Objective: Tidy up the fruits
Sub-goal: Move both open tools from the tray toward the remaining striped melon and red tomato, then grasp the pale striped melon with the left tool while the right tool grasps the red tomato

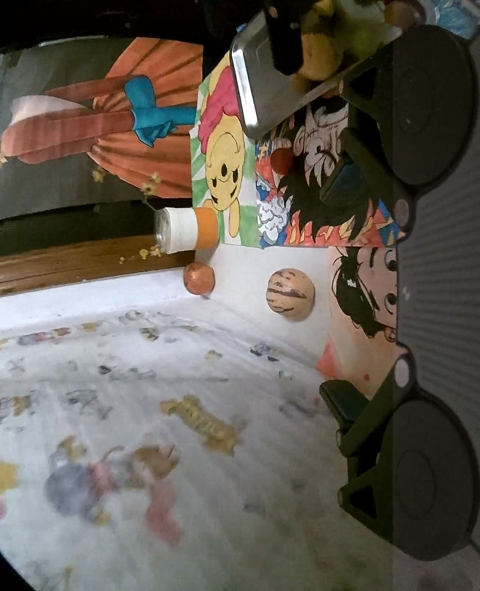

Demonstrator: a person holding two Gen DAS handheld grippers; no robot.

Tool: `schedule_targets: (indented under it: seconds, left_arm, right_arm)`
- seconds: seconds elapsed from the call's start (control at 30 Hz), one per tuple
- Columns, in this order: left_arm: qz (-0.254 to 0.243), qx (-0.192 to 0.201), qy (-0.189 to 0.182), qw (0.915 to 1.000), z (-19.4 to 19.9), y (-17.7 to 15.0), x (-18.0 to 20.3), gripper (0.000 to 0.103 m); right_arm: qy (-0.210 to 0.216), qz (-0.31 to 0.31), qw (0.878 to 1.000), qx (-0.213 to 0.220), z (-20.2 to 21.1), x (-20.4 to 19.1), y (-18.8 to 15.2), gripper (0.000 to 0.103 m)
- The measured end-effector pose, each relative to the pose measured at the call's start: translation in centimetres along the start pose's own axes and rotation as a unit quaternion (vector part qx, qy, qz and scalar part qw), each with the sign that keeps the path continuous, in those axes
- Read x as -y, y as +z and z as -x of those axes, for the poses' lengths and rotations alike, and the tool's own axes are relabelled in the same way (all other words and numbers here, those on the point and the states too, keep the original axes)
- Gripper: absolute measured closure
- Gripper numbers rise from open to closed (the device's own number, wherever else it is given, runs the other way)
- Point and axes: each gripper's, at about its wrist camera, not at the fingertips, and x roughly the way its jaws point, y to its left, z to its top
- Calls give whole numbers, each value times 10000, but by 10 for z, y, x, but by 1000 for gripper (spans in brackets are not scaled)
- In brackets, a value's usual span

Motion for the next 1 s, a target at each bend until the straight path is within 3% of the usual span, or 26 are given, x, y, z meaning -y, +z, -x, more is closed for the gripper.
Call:
schedule_targets:
  seconds: [0.3, 0.47, 0.6, 0.77, 0.9, 1.0]
  left_arm:
    - [592, -215, -176, 9979, -64, 9, -15, 0]
    - [780, -261, -203, 9964, -96, 17, -16, 0]
    - [807, -271, -258, 9960, -112, 18, -20, 0]
    - [829, -274, -462, 9951, -126, 19, -23, 0]
    - [706, -417, -519, 9953, -138, 21, -22, 0]
    - [728, -457, -526, 9949, -143, 21, -23, 0]
  right_arm:
    - [587, 53, 9979, -262, -59, 26, 12, 1]
    - [608, 284, 9954, -685, -76, 20, 20, 1]
    - [597, 899, 9907, -827, -92, 11, 27, 1]
    - [789, 1618, 9769, -1155, -119, 10, 30, 14]
    - [1137, 1354, 9748, -1359, -135, 20, 33, 23]
    - [1295, 1035, 9751, -1472, -144, 28, 34, 36]
